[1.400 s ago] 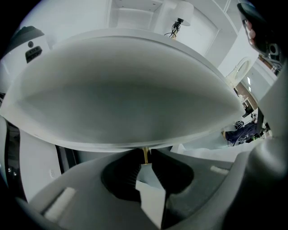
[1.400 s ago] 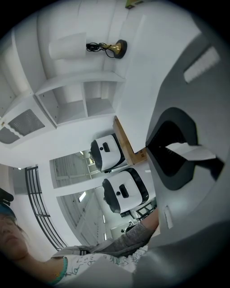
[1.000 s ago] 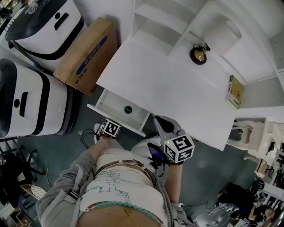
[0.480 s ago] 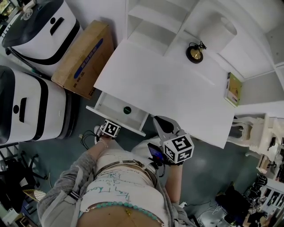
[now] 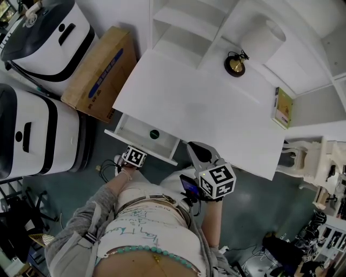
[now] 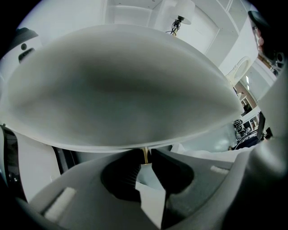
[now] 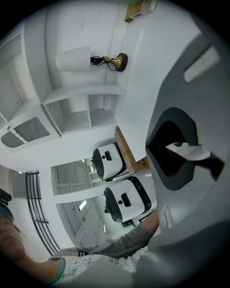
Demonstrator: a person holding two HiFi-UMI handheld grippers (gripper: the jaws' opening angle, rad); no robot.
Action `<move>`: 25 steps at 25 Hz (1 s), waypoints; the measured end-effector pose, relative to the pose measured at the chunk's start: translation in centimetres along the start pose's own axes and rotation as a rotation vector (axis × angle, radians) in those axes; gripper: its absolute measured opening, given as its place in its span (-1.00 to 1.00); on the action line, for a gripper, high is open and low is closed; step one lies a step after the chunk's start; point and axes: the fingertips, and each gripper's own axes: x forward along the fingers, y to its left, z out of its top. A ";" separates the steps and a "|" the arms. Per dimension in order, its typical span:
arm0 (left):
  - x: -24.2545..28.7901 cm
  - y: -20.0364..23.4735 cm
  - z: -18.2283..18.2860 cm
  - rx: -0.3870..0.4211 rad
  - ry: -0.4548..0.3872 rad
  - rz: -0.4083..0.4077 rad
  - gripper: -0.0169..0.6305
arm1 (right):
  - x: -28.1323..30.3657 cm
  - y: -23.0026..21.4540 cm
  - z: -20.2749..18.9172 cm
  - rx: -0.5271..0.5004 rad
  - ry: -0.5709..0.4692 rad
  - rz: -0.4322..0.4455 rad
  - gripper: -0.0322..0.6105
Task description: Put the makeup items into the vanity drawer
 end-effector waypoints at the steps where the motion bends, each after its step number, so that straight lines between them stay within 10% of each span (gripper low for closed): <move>1: 0.0 0.1 -0.3 -0.004 0.014 0.006 -0.70 | 0.0 0.0 0.0 0.004 0.000 0.000 -0.81; 25: 0.5 0.8 1.5 0.004 0.035 0.009 -0.70 | -1.4 -2.0 -0.7 0.053 -0.009 -0.074 -0.81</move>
